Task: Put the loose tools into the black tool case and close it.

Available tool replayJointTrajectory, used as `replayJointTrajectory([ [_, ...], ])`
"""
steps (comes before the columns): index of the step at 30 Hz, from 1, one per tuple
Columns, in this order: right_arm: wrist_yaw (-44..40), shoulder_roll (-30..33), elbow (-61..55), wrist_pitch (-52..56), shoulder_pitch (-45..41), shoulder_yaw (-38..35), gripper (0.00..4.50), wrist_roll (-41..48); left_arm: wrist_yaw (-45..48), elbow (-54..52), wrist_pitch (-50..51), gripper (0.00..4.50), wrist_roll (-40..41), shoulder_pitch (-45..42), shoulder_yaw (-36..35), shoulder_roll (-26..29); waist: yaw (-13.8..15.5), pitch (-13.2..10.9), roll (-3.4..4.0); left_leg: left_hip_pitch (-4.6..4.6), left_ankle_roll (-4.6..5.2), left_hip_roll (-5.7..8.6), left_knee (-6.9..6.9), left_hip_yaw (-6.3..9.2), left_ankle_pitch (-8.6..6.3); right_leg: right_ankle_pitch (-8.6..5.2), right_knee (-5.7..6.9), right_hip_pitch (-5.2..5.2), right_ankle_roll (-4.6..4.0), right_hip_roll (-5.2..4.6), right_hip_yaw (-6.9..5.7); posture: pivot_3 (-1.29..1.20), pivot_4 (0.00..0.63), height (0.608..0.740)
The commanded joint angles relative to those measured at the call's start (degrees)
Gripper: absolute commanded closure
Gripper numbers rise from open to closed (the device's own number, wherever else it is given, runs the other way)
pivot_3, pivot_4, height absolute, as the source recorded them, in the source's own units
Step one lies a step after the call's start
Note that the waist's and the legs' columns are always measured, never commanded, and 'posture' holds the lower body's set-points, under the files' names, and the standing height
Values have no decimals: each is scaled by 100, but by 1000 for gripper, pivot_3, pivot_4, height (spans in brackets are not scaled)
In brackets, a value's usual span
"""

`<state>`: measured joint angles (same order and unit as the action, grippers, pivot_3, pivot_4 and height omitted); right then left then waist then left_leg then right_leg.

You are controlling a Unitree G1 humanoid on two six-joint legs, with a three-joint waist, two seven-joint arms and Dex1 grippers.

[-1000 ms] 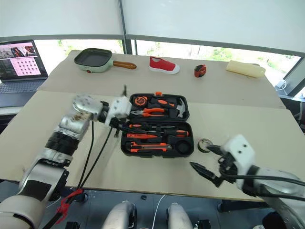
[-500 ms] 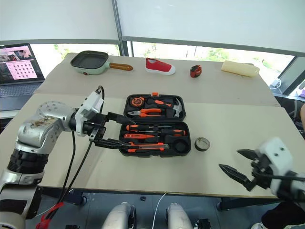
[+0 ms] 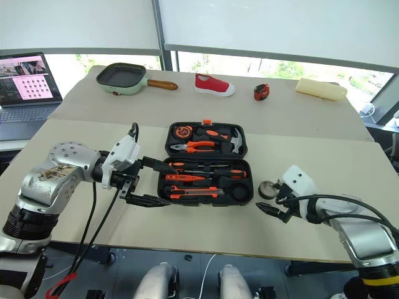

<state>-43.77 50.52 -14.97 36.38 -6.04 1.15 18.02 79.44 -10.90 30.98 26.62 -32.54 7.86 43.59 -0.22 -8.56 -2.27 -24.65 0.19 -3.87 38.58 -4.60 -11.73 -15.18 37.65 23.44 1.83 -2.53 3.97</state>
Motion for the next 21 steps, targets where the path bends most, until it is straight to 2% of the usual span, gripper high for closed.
replayJointTrajectory([
  [1,-30,-100,227,-259,-222,223,1359,-310,-94,-45,-86,0,-5,-232,-75,5,-7,0,0,0,0,0,0,0,0,0,1,0,0,0,0,0,150,740],
  [6,71,-269,560,-438,-350,327,3165,-583,-99,186,-227,0,-101,-412,16,-40,-21,0,-2,3,0,-1,0,0,0,0,1,-2,0,1,-1,0,150,740],
  [10,126,-302,580,-524,-260,233,4349,-661,-34,287,-412,0,-204,-393,86,-15,-34,0,-1,4,0,-1,0,-2,0,0,2,-4,0,1,-1,0,150,740],
  [11,124,-306,371,-427,-240,41,4479,-508,-26,307,-467,0,-235,-378,109,-16,-28,0,-2,4,0,-1,1,-2,0,0,2,-4,0,1,-1,0,150,740],
  [15,-31,-378,-566,157,-445,-449,4479,246,3,327,-564,0,-278,-348,135,-20,-2,-1,1,0,0,0,2,-4,0,1,1,-1,0,-1,-1,0,150,740],
  [18,22,-483,-1067,605,-706,-377,4479,518,9,322,-602,0,-291,-323,147,-19,-53,-2,2,-2,0,-6,1,-5,0,2,6,6,-1,3,1,0,150,740],
  [21,113,-603,-1329,794,-1024,32,4479,475,-12,273,-636,0,-307,-252,160,-8,-55,-2,2,1,0,-8,-6,-4,0,1,5,7,-3,7,0,0,150,740],
])
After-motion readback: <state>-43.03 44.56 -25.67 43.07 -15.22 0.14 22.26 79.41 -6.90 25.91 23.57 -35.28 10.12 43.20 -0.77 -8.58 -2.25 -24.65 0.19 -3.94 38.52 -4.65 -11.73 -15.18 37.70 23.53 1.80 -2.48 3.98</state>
